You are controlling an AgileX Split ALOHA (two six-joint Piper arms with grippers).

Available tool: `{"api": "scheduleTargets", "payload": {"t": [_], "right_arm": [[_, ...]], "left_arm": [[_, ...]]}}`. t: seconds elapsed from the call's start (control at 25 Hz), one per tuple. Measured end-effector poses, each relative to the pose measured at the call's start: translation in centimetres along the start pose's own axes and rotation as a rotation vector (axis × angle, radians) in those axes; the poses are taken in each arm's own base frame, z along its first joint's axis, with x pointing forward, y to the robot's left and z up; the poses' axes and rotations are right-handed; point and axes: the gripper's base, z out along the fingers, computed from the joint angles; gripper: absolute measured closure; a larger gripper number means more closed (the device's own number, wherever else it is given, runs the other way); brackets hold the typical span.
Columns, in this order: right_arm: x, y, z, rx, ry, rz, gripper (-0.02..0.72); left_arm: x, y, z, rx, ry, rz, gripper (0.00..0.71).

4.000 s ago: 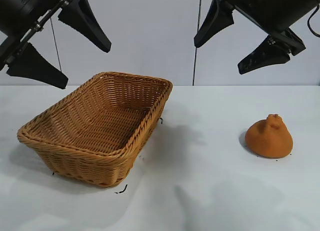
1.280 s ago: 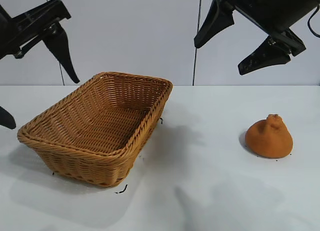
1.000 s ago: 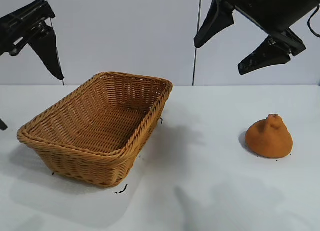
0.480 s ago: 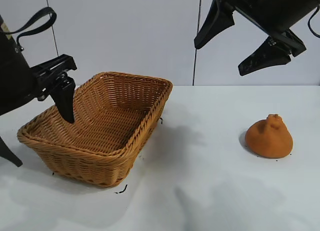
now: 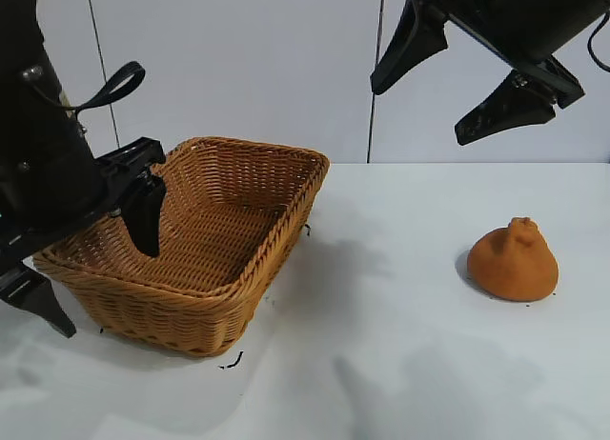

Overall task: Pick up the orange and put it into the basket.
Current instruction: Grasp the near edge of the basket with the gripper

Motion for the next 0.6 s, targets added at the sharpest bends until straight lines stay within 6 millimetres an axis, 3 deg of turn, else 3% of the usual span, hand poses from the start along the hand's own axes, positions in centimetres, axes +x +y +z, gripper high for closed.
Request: {"api": "scheduleTargets", "payload": {"t": [0.32, 0.6], "right_arm": [[0.0, -0.1, 0.0, 0.006, 0.002, -0.006, 0.008], [0.0, 0.0, 0.0, 0.005, 0.003, -0.006, 0.008]], "left_arm": [[-0.2, -0.2, 1.6, 0.011, -0.002, -0.007, 0.095], [-0.3, -0.2, 1.9, 0.005, -0.003, -0.012, 0.199]]}}
